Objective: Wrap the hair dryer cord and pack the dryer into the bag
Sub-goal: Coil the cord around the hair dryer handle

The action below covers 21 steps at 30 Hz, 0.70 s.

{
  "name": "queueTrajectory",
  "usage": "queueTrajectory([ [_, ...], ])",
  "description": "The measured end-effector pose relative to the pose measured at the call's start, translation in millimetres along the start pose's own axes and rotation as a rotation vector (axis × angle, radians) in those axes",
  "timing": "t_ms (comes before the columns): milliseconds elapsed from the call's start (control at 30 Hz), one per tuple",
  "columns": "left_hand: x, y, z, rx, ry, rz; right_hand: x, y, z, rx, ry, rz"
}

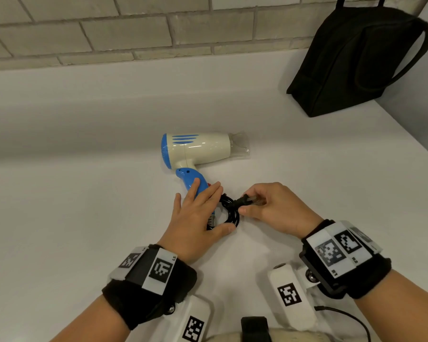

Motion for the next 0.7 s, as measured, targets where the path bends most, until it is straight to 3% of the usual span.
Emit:
queueTrajectory([
  [133, 1, -1, -3, 0.064, 0.034, 0.011, 1, -4, -11, 0.075, 0.075, -0.006],
  [233, 0, -1, -2, 0.081, 0.042, -0.001, 1, -4, -21, 0.266, 0.163, 0.022],
  [400, 1, -1, 0, 0.089, 0.047, -0.013, -2, -6, -25, 0.384, 0.188, 0.020],
  [567, 2, -2, -3, 0.117, 0.056, -0.001, -8, -6, 0, -0.174, -0.027, 0.080],
  [700, 0, -7, -7, 0.039, 0.041, -0.014, -13, 13, 17, -0.533, -0.113, 0.164],
])
Point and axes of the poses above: each hand's wrist, its own x-axis towards the middle knuckle, its own y-axis out of the palm, z = x × y, the point moved 8 cm from there along x, towards the middle knuckle, and after that the axes turned 12 degrees about x, right-handed, at the moved point
